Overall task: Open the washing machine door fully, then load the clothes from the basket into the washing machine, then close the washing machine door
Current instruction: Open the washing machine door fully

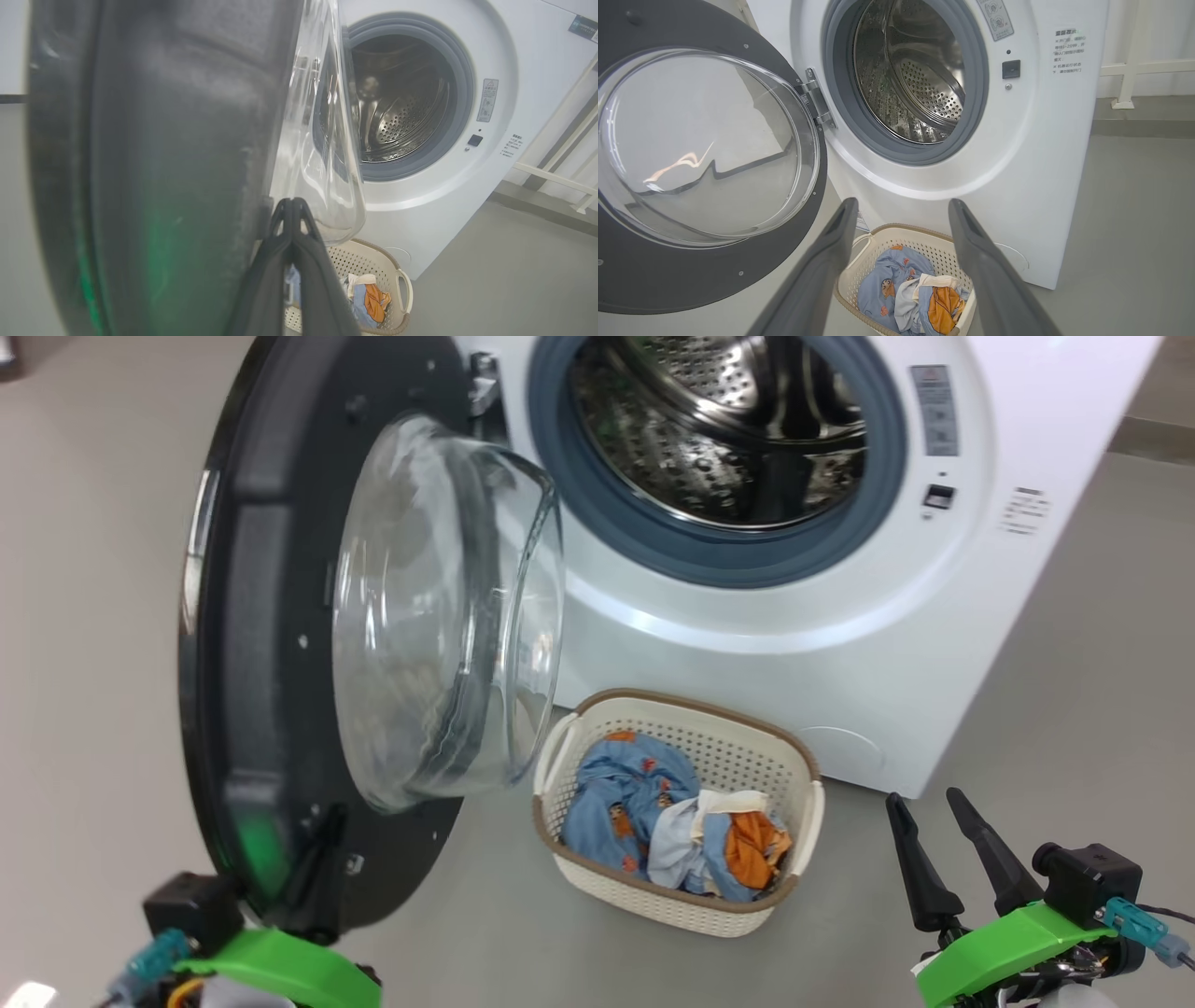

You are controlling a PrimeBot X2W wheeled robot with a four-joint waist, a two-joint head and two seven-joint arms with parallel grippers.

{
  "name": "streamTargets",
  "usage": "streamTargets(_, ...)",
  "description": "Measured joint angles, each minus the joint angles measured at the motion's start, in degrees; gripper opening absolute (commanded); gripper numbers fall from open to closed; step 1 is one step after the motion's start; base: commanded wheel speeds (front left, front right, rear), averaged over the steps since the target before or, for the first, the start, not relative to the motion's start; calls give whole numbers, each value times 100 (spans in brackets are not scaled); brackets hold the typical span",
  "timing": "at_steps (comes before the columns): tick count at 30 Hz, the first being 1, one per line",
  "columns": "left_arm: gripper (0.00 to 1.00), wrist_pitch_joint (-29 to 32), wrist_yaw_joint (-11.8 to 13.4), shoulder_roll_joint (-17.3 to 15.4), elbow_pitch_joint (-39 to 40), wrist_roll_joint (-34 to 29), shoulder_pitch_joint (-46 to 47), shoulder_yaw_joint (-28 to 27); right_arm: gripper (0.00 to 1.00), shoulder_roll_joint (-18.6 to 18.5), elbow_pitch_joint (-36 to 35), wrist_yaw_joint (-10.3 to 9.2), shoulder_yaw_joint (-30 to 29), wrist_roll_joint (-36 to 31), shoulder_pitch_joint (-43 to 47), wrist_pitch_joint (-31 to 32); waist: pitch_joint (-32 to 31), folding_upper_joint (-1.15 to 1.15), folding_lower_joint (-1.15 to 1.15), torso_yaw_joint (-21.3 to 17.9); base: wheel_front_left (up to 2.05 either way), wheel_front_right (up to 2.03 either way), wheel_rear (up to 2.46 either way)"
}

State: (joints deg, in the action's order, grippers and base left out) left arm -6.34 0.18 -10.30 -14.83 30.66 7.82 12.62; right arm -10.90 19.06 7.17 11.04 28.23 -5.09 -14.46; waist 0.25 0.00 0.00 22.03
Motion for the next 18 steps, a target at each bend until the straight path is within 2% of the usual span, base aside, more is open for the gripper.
streamTargets(7, 0, 204, 31, -252, -560, 226, 514, -257, 100, 48, 5, 0, -24, -7, -43, 0, 133, 0, 0, 328, 0, 0, 0)
streamTargets(18, 0, 334, -76, -501, -1626, 359, 1419, -495, 100, 33, 2, 0, -88, -55, -291, 0, 499, 0, 0, 492, 0, 0, 0)
